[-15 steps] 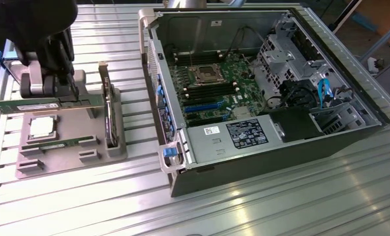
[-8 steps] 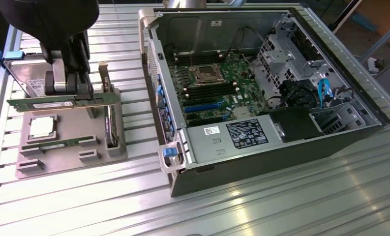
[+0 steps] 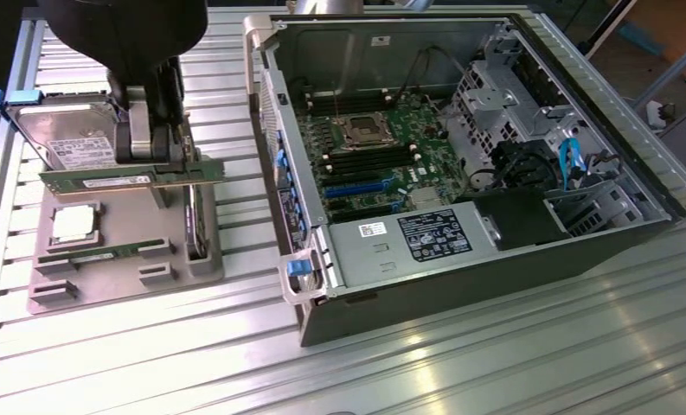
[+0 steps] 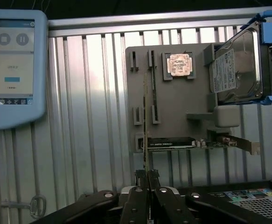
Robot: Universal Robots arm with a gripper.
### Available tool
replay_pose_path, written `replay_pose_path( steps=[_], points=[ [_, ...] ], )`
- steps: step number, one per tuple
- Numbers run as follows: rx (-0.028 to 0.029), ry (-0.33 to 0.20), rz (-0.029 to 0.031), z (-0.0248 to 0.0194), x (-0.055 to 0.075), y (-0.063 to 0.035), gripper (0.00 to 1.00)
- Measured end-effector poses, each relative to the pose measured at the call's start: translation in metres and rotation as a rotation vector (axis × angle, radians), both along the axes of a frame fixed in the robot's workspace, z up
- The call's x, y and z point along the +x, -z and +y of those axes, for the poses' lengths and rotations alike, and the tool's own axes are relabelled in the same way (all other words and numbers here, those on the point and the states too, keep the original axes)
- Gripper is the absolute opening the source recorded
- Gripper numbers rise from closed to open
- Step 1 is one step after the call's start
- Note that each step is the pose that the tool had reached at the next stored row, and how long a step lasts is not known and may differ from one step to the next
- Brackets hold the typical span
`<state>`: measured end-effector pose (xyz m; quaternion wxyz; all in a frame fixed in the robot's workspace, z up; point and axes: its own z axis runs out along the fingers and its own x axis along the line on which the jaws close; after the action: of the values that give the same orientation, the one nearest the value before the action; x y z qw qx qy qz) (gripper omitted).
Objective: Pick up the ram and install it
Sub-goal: 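Pick up the ram and move it above insertion slot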
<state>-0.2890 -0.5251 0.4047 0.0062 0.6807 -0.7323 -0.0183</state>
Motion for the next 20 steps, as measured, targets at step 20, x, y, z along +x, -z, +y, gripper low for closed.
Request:
replay_pose_path(
  steps=[20],
  points=[
    [0.0, 0.0, 0.0006, 0.0, 0.051, 0.0, 0.12]
  ],
)
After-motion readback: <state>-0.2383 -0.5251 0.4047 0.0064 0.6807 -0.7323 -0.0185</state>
